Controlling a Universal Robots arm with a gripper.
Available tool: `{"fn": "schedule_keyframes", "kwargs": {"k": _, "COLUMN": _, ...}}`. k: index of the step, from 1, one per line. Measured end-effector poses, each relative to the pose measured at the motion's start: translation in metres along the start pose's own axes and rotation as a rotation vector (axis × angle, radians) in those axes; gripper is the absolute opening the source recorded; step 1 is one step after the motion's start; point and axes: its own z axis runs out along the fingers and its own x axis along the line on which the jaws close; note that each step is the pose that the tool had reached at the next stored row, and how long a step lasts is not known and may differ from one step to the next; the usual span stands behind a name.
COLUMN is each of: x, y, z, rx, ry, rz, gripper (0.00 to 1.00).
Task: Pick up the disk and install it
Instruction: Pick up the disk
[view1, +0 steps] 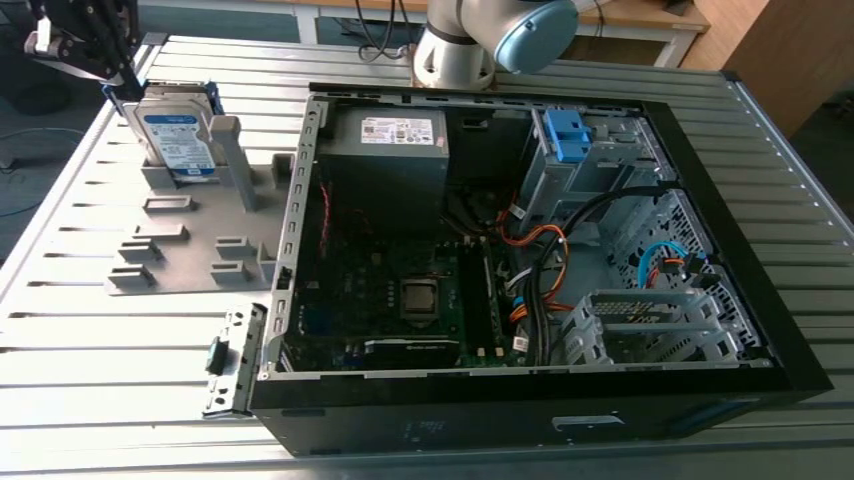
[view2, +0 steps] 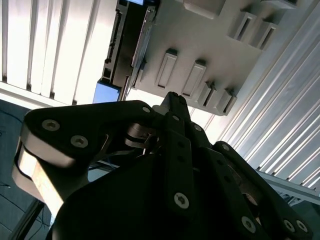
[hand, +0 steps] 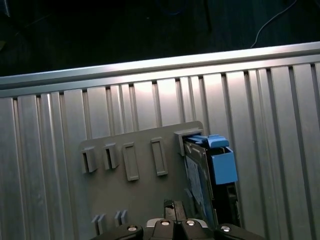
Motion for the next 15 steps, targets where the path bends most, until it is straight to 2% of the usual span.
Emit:
{"fn": "schedule_keyframes", "kwargs": {"k": 10, "x": 0.0, "y": 0.0, "z": 0.0, "rx": -0.0014, "ry": 0.0004, "rz": -0.051, "gripper": 0.11}}
{"fn": "schedule_keyframes", "kwargs": {"k": 15, "x": 0.0, "y": 0.0, "z": 0.0, "rx": -0.0016, "ry": 0.0005, "rz": -0.055, "gripper": 0.11}}
